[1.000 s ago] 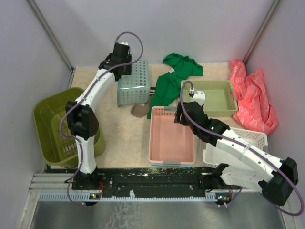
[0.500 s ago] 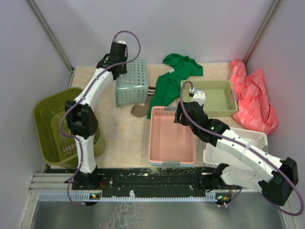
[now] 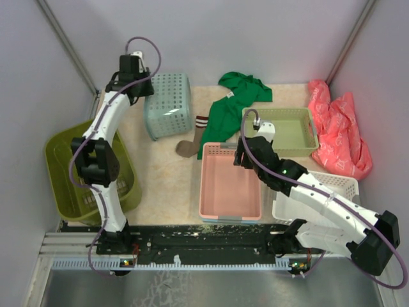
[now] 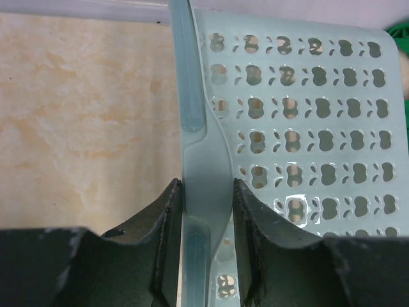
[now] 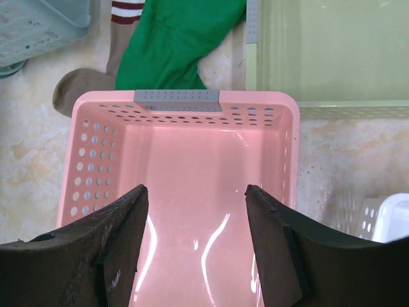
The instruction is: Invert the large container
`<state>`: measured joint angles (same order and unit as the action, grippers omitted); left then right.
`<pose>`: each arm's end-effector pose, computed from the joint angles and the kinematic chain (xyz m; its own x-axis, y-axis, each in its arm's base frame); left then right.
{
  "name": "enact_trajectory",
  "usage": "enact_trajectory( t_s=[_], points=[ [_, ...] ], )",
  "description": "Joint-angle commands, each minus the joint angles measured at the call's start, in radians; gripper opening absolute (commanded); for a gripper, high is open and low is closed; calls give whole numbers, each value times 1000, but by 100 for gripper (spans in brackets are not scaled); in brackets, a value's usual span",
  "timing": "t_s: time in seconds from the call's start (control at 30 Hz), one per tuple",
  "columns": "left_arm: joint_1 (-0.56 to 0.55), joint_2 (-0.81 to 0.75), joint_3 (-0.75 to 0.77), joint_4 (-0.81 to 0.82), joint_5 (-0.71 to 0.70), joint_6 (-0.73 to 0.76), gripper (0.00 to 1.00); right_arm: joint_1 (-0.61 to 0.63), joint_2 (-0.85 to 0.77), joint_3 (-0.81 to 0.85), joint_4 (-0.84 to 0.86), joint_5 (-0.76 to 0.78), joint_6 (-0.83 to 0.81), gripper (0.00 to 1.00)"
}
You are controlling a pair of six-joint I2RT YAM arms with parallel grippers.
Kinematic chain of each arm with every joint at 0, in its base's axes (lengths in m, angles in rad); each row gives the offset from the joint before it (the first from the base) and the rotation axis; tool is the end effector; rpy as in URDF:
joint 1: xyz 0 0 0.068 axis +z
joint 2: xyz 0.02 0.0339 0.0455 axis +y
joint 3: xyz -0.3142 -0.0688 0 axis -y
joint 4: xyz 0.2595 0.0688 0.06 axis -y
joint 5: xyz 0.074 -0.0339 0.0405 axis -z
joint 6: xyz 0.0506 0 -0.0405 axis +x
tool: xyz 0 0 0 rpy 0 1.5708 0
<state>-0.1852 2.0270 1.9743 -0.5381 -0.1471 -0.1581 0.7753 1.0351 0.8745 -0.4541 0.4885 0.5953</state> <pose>0.5162 -0.0892 0.3727 -0.5505 -0.0553 -0.8330 -0.0245 0.9984 -0.0501 0.1754 0.1387 0.3330 -0.5341 0.1699 -0.8282 -0.0541 0.9707 0.2340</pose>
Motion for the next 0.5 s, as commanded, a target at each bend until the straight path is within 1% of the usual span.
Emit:
enact_trajectory(
  t_s=[0.0,0.1,0.3,0.33,0.37,0.4,0.43,0.47],
  points=[
    [120,-57,-100,62,282,-88,0,-5,7,30,23,10,-2,63],
    [191,-66,-136,74,366,-100,0,-5,14,38,25,7,-2,63],
    [299,-51,-182,76,461,-101,0,-5,30,43,35,0,-4,63],
    [312,-48,-188,78,464,-100,4,-5,31,44,35,1,-4,63],
    [322,-45,-194,78,454,-99,12,-6,31,43,36,1,-3,63],
    [331,-41,-194,78,445,-97,22,-5,31,43,36,0,-3,63],
    [335,-37,-189,75,433,-96,35,-5,31,42,36,0,-2,63],
    [338,-33,-180,69,420,-93,44,-5,31,41,35,-1,-3,63]
  ],
)
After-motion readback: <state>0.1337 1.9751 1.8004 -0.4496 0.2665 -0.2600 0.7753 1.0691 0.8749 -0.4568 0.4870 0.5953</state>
